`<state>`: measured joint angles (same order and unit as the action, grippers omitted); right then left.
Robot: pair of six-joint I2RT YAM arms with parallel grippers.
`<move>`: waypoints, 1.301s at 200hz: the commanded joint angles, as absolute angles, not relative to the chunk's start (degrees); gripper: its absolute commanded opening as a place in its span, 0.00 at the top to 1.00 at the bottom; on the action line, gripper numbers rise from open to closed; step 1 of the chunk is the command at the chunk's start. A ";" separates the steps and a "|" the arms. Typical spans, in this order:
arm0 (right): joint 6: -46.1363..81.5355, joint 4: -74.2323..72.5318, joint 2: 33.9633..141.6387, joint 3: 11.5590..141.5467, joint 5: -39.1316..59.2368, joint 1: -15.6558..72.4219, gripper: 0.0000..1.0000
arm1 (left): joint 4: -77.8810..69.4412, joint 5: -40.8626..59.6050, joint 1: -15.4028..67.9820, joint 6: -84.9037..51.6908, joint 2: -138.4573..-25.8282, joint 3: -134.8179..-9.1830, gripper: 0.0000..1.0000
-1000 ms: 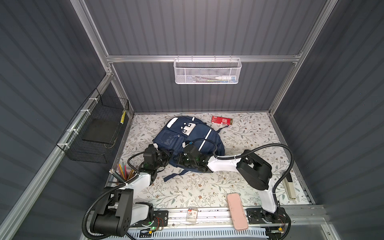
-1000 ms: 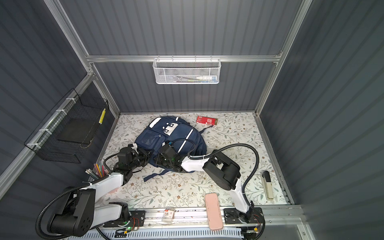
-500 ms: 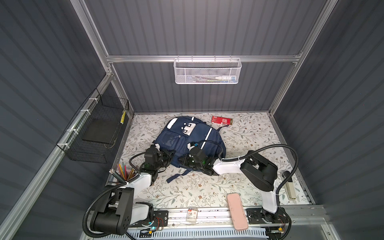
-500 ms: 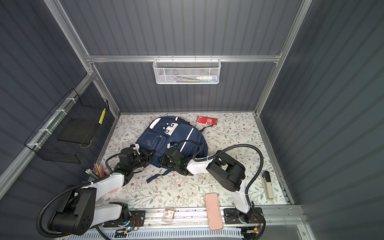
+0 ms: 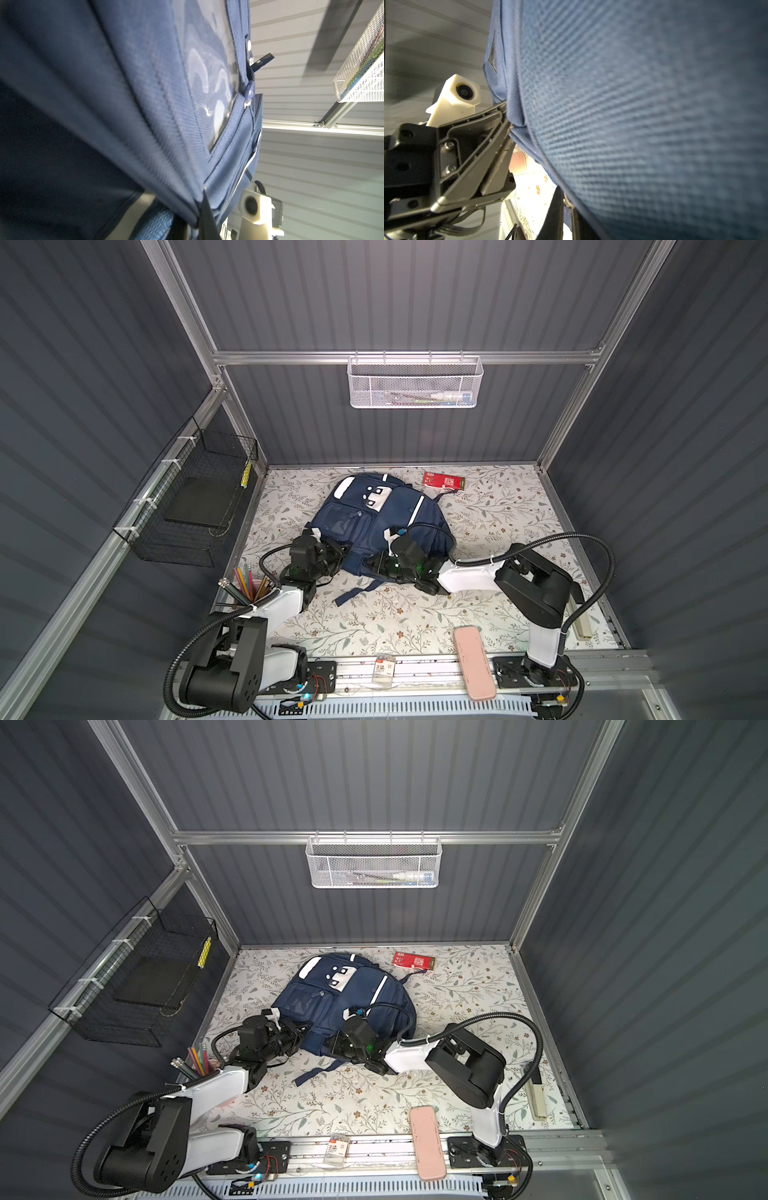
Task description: Pack the student bag
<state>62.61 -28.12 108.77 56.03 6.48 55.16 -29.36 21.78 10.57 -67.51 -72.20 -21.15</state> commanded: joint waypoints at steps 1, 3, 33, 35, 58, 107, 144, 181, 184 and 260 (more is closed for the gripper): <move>62.16 -24.15 107.60 53.62 0.62 51.78 0.99 | -26.94 22.00 10.11 -64.77 -71.04 -21.36 1.00; 62.08 -24.06 107.54 53.55 0.62 51.77 0.99 | -26.91 21.98 10.09 -64.73 -71.02 -21.40 1.00; 60.69 -22.54 106.64 53.74 1.10 51.34 1.00 | -26.90 21.80 10.02 -64.66 -71.10 -21.29 1.00; 60.66 -22.44 106.55 53.71 1.09 51.31 1.00 | -26.94 21.82 10.04 -64.57 -71.10 -21.28 1.00; 59.47 -20.63 104.91 53.19 1.80 51.06 1.00 | -25.96 21.75 9.63 -63.86 -71.02 -21.53 1.00; 54.22 -9.06 102.77 55.37 7.53 50.29 1.00 | -23.83 21.86 7.83 -62.22 -70.66 -22.81 1.00; 48.56 0.57 101.62 56.81 9.94 49.49 1.00 | -22.72 21.81 7.21 -61.31 -70.57 -23.55 1.00; 42.08 11.33 97.76 57.81 8.24 48.79 1.00 | -22.52 22.00 6.77 -61.26 -70.76 -23.64 1.00; 41.56 12.19 97.43 57.89 8.07 48.71 1.00 | -22.51 22.00 6.69 -61.26 -70.68 -23.64 1.00; 30.62 21.62 91.74 54.58 5.26 41.34 1.00 | -22.07 22.21 6.07 -60.90 -70.85 -24.25 1.00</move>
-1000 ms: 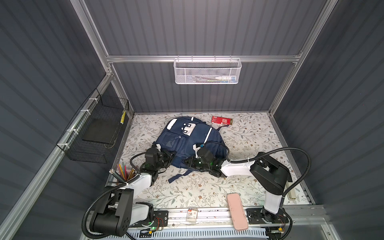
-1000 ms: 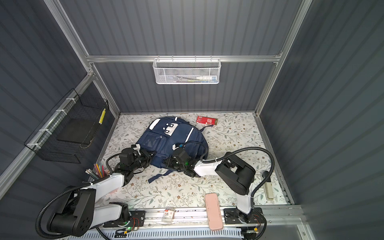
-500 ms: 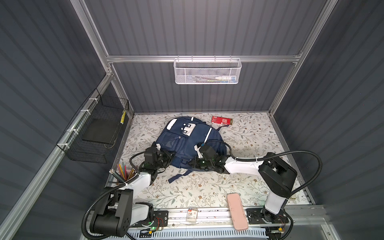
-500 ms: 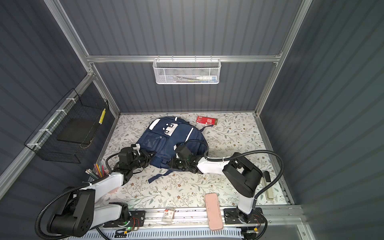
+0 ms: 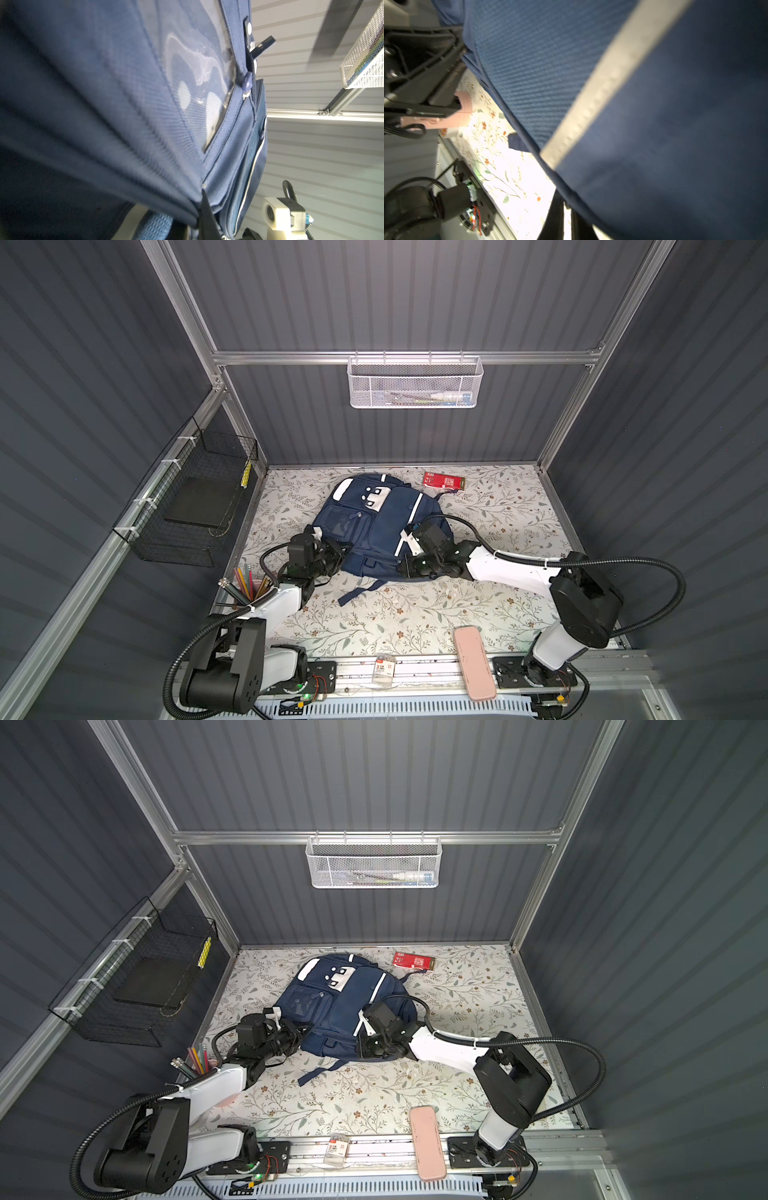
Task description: Pack the student bag
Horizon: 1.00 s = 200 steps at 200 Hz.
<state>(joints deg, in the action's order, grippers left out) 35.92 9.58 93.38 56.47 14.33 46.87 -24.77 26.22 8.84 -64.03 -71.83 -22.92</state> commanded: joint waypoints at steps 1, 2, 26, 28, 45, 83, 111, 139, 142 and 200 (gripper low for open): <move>30.38 21.79 91.66 54.62 5.18 41.15 1.00 | -22.02 22.22 6.07 -60.90 -70.84 -24.25 1.00; 30.09 21.88 91.58 54.65 5.09 40.96 1.00 | -22.00 22.23 6.07 -60.91 -70.84 -24.26 1.00; 25.97 25.63 89.49 54.25 4.03 37.96 1.00 | -21.61 22.35 5.89 -60.58 -70.91 -24.86 1.00; 25.72 25.70 89.30 54.21 3.78 37.83 1.00 | -21.57 22.33 5.82 -60.56 -70.92 -24.87 1.00; 23.73 28.39 88.64 54.64 1.13 37.38 1.00 | -21.51 22.45 5.71 -60.51 -71.27 -25.31 1.00; 23.52 29.25 88.29 54.35 3.67 37.76 1.00 | -22.03 22.16 5.50 -60.21 -72.50 -26.06 1.00; 25.60 29.09 89.30 56.85 2.88 44.37 1.00 | -23.57 22.38 5.45 -60.60 -74.44 -27.08 0.86; 28.96 27.09 95.19 64.68 5.50 51.81 1.00 | -26.63 24.08 5.53 -61.86 -76.33 -28.04 0.44; 29.17 26.94 96.12 65.71 5.93 52.39 1.00 | -27.03 24.29 5.55 -62.19 -76.45 -28.00 0.39; 32.29 23.79 112.24 85.89 9.50 55.88 1.00 | -24.11 22.27 7.39 -66.27 -66.49 -22.36 0.00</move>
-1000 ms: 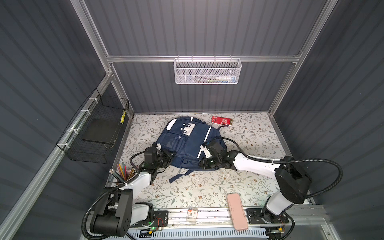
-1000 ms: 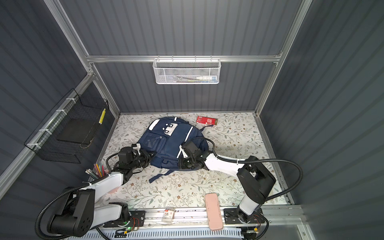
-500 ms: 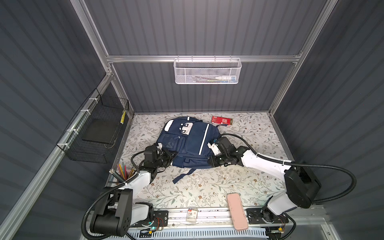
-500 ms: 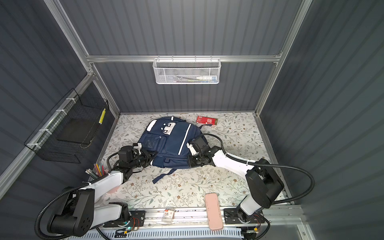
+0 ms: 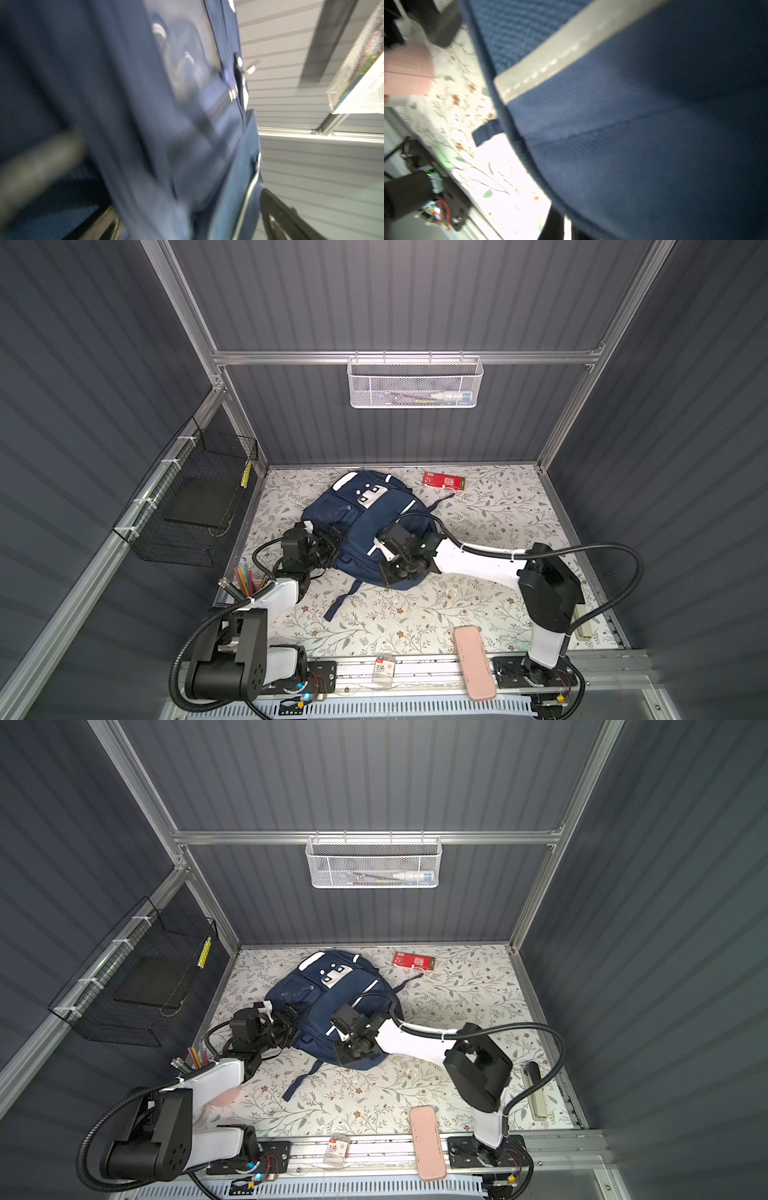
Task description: Pack the student bag
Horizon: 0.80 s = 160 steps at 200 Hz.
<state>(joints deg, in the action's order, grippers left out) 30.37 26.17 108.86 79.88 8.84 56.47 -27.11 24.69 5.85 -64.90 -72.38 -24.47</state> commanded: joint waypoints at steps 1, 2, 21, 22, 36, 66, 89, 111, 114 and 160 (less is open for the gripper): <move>32.27 23.67 112.46 86.05 9.63 55.89 1.00 | -23.92 22.17 7.61 -66.27 -66.20 -22.30 0.00; 32.35 23.57 112.57 86.22 9.69 55.89 1.00 | -23.61 21.94 7.76 -66.36 -65.93 -22.27 0.00; 33.19 21.75 114.08 88.82 11.01 56.06 1.00 | -20.84 17.30 11.05 -68.12 -62.07 -20.62 0.10; 33.21 21.29 114.08 88.88 11.08 56.07 1.00 | -20.92 17.09 11.20 -68.20 -61.93 -20.50 0.10; 33.56 20.26 113.96 89.40 10.30 56.85 1.00 | -21.88 15.05 13.36 -69.30 -61.59 -19.36 0.25; 34.45 18.97 112.57 87.66 8.94 58.62 1.00 | -26.05 13.99 16.84 -69.88 -65.86 -19.43 0.33; 35.95 17.02 110.98 84.49 9.14 58.62 1.00 | -25.63 13.11 17.53 -69.04 -67.38 -19.15 0.14; 36.18 15.98 111.00 84.33 10.04 59.11 1.00 | -29.39 12.17 18.49 -69.59 -69.18 -18.06 0.23; 36.15 15.82 111.15 84.41 10.08 59.24 1.00 | -30.87 12.32 18.58 -69.91 -69.67 -17.92 0.28; 35.41 18.45 109.88 82.65 7.61 59.32 1.00 | -33.60 14.03 18.90 -70.22 -72.14 -18.55 1.00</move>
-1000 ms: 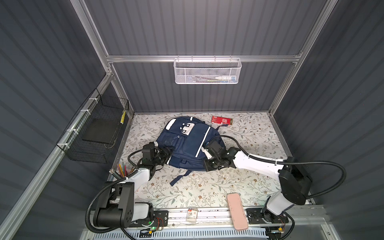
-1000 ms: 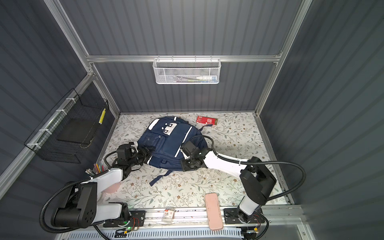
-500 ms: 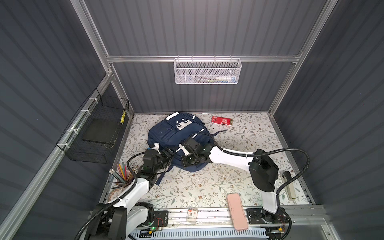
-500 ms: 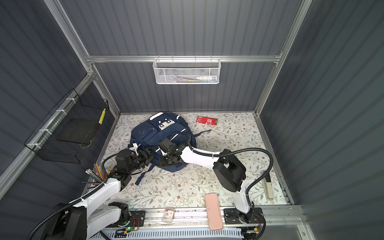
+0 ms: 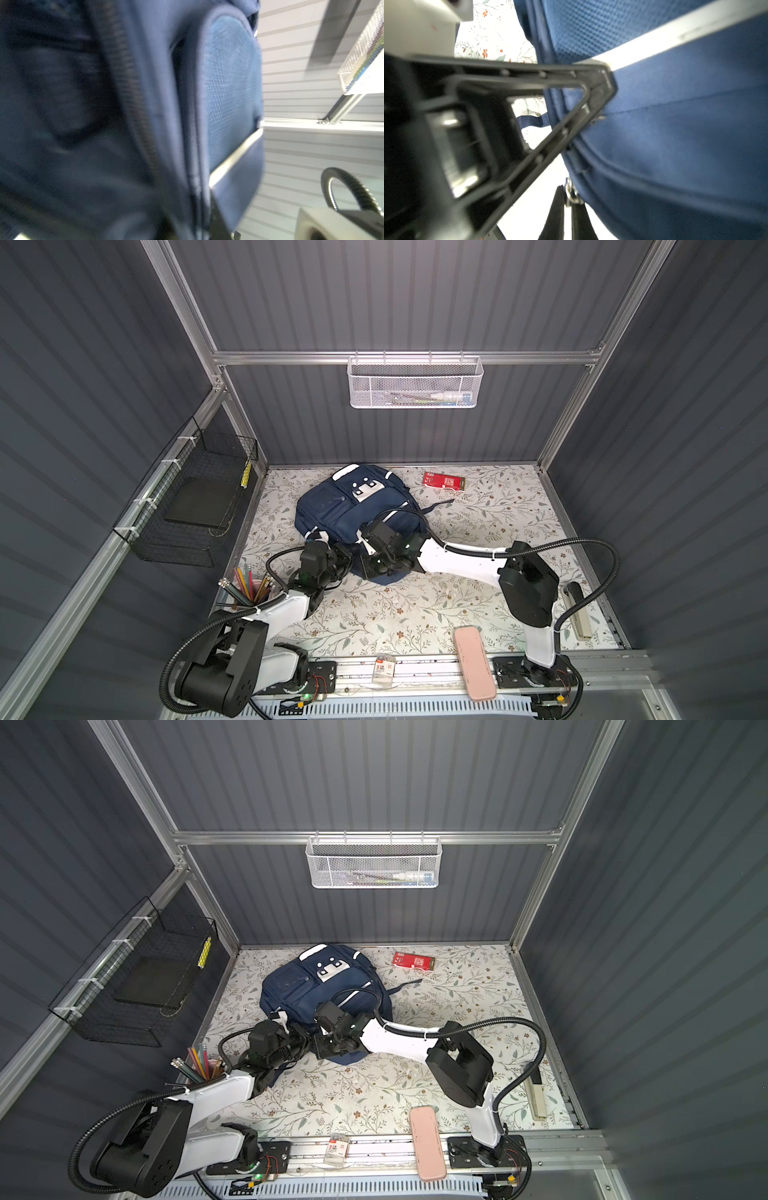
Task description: Pack the student bag
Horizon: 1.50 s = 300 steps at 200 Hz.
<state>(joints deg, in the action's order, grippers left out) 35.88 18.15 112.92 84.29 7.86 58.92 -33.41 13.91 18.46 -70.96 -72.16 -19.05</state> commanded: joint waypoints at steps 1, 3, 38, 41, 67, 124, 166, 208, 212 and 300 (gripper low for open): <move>35.37 18.54 109.78 82.55 7.54 59.24 1.00 | -33.41 14.04 18.90 -70.13 -72.02 -18.59 1.00; 35.25 18.72 109.49 82.18 7.44 59.02 1.00 | -32.90 13.95 18.85 -69.89 -71.84 -18.56 1.00; 33.28 21.53 103.03 73.64 5.52 54.76 1.00 | -27.04 13.20 18.90 -67.57 -68.37 -19.27 1.00; 33.02 21.86 102.35 72.92 5.19 54.42 1.00 | -26.67 13.21 18.90 -67.40 -68.19 -19.37 1.00; 31.26 24.60 97.54 67.11 3.13 51.29 1.00 | -25.99 13.78 18.81 -67.09 -67.81 -20.45 1.00; 25.95 25.86 95.44 61.61 3.17 41.23 1.00 | -25.37 14.40 18.81 -67.20 -66.24 -21.00 1.00; 23.69 23.59 97.01 62.26 3.28 33.26 1.00 | -23.47 14.11 18.72 -66.67 -63.91 -21.80 1.00; 24.43 23.61 95.71 62.58 3.12 31.81 1.00 | -22.51 13.38 18.68 -65.69 -63.83 -22.57 1.00; 24.32 24.12 95.37 62.58 2.24 32.54 1.00 | -22.42 13.33 18.49 -65.43 -64.12 -22.61 1.00; 34.54 23.65 97.50 66.97 -0.23 54.79 1.00 | -15.40 15.77 11.51 -57.50 -64.87 -30.48 0.00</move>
<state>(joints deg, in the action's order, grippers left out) 29.06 21.32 95.02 63.64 0.93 51.05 -20.32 17.74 11.51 -62.13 -68.45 -26.57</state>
